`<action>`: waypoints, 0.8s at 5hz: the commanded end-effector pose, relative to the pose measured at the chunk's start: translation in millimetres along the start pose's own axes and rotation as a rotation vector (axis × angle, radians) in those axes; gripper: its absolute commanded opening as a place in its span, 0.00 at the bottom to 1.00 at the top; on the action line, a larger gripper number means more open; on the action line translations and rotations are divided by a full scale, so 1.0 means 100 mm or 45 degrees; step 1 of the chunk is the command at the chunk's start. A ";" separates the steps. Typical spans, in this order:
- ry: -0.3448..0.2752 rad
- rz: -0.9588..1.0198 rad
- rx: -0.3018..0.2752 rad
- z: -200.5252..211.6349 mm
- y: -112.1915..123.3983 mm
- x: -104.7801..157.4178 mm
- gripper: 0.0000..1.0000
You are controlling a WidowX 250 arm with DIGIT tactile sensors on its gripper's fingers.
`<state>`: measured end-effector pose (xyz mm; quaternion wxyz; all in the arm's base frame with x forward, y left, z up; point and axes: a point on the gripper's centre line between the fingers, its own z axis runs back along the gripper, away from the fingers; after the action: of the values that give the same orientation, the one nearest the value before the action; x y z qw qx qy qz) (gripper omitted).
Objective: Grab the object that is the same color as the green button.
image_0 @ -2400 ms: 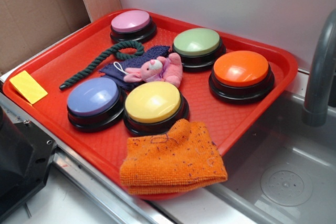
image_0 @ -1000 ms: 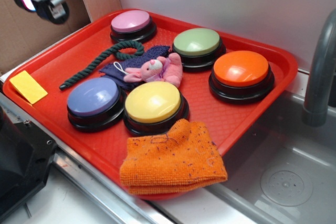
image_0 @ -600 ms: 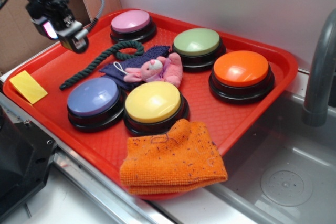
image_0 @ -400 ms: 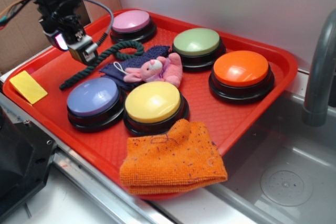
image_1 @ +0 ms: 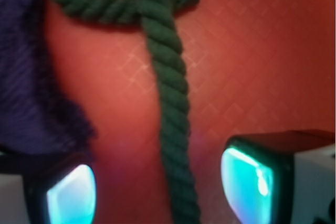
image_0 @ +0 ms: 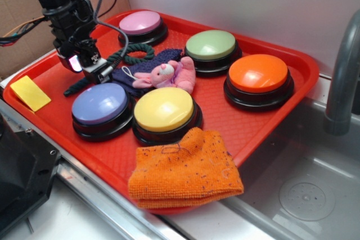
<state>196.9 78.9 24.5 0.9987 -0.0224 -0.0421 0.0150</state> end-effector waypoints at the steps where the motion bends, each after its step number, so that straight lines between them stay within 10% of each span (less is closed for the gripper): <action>1: -0.039 0.086 0.023 -0.08 0.12 0.03 0.00; 4: -0.042 0.076 0.001 -0.05 0.11 0.04 0.00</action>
<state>198.5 85.7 15.5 0.9975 -0.0263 -0.0485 0.0435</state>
